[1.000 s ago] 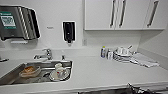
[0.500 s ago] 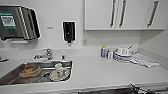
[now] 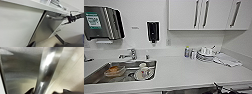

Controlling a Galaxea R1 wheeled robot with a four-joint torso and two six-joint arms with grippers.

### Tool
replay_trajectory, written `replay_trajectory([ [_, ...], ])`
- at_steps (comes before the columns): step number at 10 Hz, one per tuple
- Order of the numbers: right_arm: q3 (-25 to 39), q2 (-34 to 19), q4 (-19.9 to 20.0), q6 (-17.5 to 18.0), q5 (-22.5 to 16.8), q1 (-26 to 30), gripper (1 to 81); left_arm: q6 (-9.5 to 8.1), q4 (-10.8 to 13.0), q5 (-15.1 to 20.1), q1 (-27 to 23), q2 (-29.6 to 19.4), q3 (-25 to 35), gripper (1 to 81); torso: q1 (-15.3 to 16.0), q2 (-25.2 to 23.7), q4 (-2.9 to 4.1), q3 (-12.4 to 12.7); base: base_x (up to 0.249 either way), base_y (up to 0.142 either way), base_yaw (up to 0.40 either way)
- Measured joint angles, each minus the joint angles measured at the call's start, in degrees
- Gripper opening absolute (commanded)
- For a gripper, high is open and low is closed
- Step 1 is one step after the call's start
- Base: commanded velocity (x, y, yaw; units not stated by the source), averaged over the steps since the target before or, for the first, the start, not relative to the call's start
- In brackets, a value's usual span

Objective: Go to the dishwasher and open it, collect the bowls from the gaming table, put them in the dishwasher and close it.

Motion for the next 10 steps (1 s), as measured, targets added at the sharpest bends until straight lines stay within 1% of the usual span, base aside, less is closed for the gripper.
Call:
replay_trajectory([
  [1,-0.9,0.9,0.0,0.0,-0.8,0.2,81.1,0.02,0.0,-0.1,-0.2,0.2,0.0,81.1,0.0,0.0,0.00,0.0,-0.066,0.000,0.000],
  [2,-1.8,2.1,0.0,0.3,-0.7,0.6,81.1,0.02,0.0,-0.2,-0.5,0.3,0.0,81.1,0.1,0.1,0.00,0.0,-0.065,0.000,0.000],
  [4,-2.2,2.5,-0.1,0.6,0.4,0.8,81.1,0.00,0.0,0.0,0.0,0.0,0.0,81.1,0.0,0.0,0.00,0.0,-0.065,0.000,0.000],
  [6,-3.0,3.2,-0.1,0.7,1.1,1.1,81.1,0.02,0.0,-0.2,-0.4,0.2,0.0,81.1,0.1,0.0,0.00,0.0,0.000,0.000,0.000],
  [10,-3.3,3.5,-0.1,0.3,0.9,1.0,81.1,0.02,0.0,-0.2,-0.3,0.2,0.0,81.1,0.0,0.0,0.00,0.0,0.000,0.000,0.000],
])
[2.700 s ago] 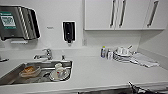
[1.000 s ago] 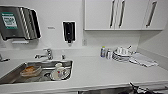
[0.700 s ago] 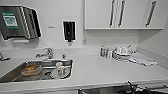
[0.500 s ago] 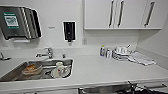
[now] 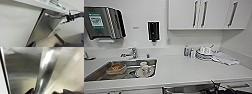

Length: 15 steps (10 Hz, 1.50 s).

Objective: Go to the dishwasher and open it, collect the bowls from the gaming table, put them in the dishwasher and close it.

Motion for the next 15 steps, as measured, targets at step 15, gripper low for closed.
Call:
replay_trajectory([
  [15,-6.2,5.4,-1.6,2.6,0.5,-2.2,81.1,0.00,0.0,0.0,0.1,-0.1,0.0,81.1,0.0,0.0,0.00,0.0,-0.046,0.000,0.000],
])
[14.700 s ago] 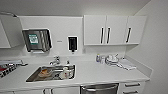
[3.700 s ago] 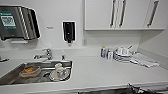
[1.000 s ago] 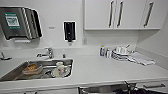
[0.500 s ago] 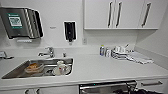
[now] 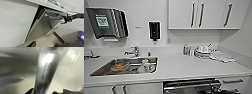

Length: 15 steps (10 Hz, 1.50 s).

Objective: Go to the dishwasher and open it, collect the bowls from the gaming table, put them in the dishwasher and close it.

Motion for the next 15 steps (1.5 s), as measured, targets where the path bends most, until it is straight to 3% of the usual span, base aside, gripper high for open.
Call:
replay_trajectory([
  [3,-1.0,0.8,-0.2,3.4,-0.8,-2.4,81.1,0.00,0.0,0.1,0.0,0.0,0.0,81.1,0.0,0.0,0.00,0.0,-0.070,0.000,0.000],
  [5,-1.0,0.7,-0.4,3.4,-3.6,-3.3,81.1,0.00,0.0,0.0,0.0,0.0,0.0,81.1,0.0,0.0,0.00,0.0,-0.070,0.000,0.000],
  [11,-1.5,0.4,-1.2,4.0,-5.9,-7.7,81.1,0.00,0.0,0.0,-0.1,0.3,0.0,81.1,0.0,0.0,0.00,0.0,-0.071,0.000,0.000],
  [12,-1.8,0.2,-1.1,5.0,-4.0,-8.6,81.1,0.00,0.0,0.1,-0.1,0.3,0.0,81.1,0.0,0.0,0.00,0.0,-0.071,0.000,0.000],
  [14,-2.2,-0.6,1.1,6.1,4.5,-10.7,81.1,0.00,0.0,0.1,-0.1,0.3,0.0,81.1,0.0,0.0,0.00,0.0,-0.075,0.000,0.000],
  [15,-2.4,-0.6,1.9,6.4,6.5,-11.1,81.1,0.00,0.0,0.1,-0.1,0.3,0.0,81.1,0.0,0.0,0.00,0.0,-0.077,0.000,0.000],
])
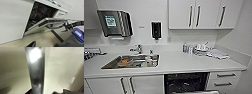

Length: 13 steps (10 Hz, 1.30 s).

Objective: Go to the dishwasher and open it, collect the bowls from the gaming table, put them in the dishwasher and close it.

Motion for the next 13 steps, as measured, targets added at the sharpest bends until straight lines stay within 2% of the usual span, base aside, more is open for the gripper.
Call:
replay_trajectory([
  [3,-0.5,0.5,0.2,0.0,2.4,-0.7,81.1,0.00,0.0,0.3,0.2,0.2,0.0,81.1,0.0,0.0,0.00,0.0,-0.081,0.000,0.000],
  [7,-2.1,2.2,0.2,-0.2,1.5,-2.5,81.1,0.00,0.0,0.4,0.1,0.5,0.0,81.1,0.0,0.0,0.00,0.0,-0.085,0.000,0.000],
  [10,-6.7,5.3,0.2,-0.7,1.8,-4.0,81.1,0.02,0.0,1.0,0.2,1.1,-0.1,81.1,0.0,0.0,0.00,0.0,-0.088,0.000,0.000],
  [11,-8.1,6.4,0.1,-0.5,-0.6,-4.9,81.1,0.00,0.0,0.9,0.1,1.1,-0.2,81.1,0.0,0.0,0.00,0.0,-0.088,0.000,0.000],
  [13,-8.6,6.9,0.1,-0.5,-2.8,-8.6,81.1,0.00,0.0,1.1,0.2,1.2,-0.2,81.1,0.0,0.0,0.00,0.0,-0.044,0.000,0.000],
])
